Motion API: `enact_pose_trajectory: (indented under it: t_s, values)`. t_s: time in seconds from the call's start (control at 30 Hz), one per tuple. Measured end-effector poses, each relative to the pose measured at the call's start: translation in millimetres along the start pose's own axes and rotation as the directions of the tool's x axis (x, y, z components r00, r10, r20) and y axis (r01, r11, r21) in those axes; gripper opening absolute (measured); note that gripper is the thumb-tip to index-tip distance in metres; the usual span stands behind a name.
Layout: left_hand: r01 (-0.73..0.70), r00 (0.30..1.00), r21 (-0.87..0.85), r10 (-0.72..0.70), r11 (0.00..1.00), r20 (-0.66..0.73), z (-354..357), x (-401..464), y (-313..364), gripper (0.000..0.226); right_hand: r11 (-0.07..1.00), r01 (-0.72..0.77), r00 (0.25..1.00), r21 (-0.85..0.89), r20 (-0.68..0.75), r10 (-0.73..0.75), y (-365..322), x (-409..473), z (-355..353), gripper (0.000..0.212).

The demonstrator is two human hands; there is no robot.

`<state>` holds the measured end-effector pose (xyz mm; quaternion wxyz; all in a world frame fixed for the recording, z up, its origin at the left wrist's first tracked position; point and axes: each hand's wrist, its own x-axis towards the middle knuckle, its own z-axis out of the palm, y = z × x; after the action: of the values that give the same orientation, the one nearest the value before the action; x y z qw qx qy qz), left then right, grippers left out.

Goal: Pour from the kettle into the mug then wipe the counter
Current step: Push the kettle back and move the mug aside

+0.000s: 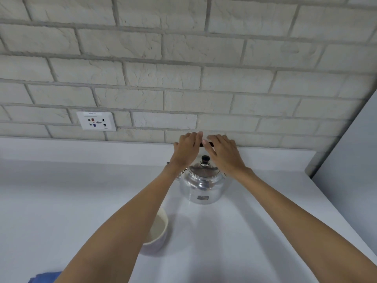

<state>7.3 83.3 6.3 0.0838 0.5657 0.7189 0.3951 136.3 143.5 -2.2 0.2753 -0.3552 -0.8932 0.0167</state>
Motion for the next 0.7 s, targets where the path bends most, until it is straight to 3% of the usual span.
enact_pose_trajectory:
  t_s: [0.13,0.37,0.53,0.7]
  values:
    - [-0.004,1.0,-0.04,0.003,0.999,-0.02,-24,-21,18,0.034,0.999,0.014,0.999,0.052,0.047,-0.017,-22,-20,-31,0.044]
    - [-0.098,0.995,0.04,0.099,0.994,-0.028,-75,-115,37,0.024,0.952,-0.087,0.996,0.294,0.051,0.075,-94,-90,-95,0.015]
    - [-0.007,1.0,0.019,0.007,1.0,-0.025,-103,-201,27,0.022,0.889,-0.116,0.988,0.443,0.145,0.057,-152,-145,-106,0.011]
    - [0.194,0.98,0.086,-0.189,0.977,-0.067,-120,-288,-12,0.019,0.818,-0.177,0.955,0.547,0.296,0.009,-207,-191,-63,0.009]
